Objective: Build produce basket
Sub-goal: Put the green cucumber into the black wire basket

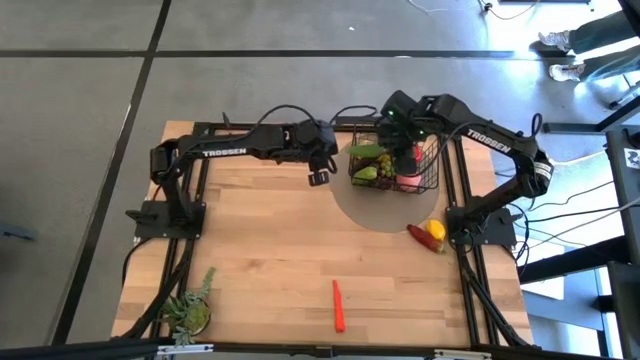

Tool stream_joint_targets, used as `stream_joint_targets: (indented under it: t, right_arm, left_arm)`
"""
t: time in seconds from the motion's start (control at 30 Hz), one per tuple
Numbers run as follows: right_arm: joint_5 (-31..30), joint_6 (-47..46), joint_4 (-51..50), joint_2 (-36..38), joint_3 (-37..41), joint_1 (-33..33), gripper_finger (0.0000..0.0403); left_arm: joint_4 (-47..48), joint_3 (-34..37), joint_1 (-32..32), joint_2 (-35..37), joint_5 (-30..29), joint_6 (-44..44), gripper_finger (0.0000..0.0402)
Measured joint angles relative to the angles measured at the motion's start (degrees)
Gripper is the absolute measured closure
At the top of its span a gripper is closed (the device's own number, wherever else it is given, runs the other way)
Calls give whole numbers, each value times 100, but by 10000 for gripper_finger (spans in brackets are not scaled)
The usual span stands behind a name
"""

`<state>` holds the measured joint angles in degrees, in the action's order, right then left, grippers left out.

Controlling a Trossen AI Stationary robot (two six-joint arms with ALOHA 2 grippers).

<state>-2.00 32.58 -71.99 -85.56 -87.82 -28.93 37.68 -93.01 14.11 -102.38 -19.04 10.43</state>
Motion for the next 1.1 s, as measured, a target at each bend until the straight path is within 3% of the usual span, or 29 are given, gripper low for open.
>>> stream_joint_targets:
  t: [0.5, 0.73, 1.1]
  right_arm:
    - [9, -740, -1821, 0, -14, -4, 281]
    - [-2, -1434, -1800, 39, 12, -13, 281]
    - [-217, -1613, -1795, 450, 43, -151, 281]
  left_arm:
    - [94, 0, 50, 310, -44, -578, 274]
    - [73, 0, 13, 308, -42, -601, 275]
    - [64, 0, 11, 308, -40, -739, 275]
